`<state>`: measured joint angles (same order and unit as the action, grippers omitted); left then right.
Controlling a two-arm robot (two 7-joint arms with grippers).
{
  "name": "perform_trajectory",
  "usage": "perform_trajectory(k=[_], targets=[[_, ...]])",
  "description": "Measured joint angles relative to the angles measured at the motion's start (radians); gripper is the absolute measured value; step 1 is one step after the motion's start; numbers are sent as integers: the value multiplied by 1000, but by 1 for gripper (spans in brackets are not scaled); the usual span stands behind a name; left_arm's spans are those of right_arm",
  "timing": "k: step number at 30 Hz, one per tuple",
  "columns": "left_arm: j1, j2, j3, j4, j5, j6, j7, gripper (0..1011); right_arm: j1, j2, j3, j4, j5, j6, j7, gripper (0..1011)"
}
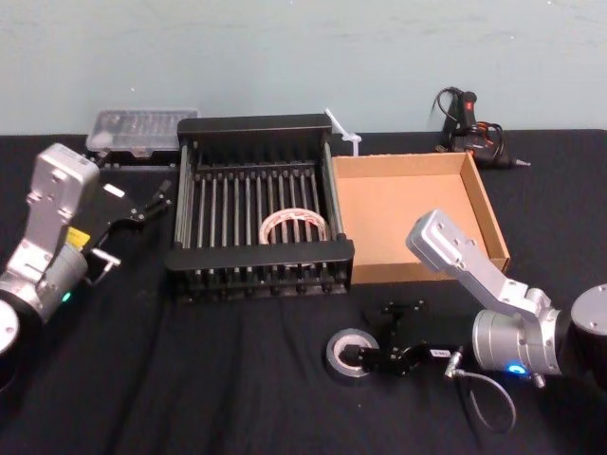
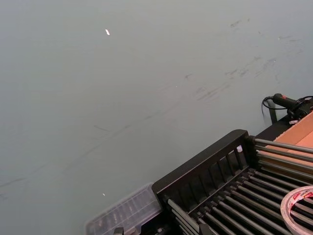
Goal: Pick up the white tape and place it into the black box , Pick up the silver tape and place it into the brown box.
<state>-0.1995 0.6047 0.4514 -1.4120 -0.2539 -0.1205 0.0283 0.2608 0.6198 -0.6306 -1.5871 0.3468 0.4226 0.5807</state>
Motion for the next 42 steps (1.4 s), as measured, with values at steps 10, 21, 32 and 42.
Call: perform_trajectory(k=[10, 21, 32, 42], targets=[[0, 0, 0, 0, 0, 0, 0, 1001, 0, 0, 0, 0, 0, 0, 0, 371], [0, 0, 0, 0, 0, 0, 0, 1001, 0, 0, 0, 0, 0, 0, -1, 161], [0, 0, 0, 0, 0, 0, 0, 1001, 0, 0, 0, 0, 0, 0, 0, 161], [0, 0, 0, 0, 0, 0, 0, 1001, -16, 15, 21, -29, 22, -9, 0, 160]])
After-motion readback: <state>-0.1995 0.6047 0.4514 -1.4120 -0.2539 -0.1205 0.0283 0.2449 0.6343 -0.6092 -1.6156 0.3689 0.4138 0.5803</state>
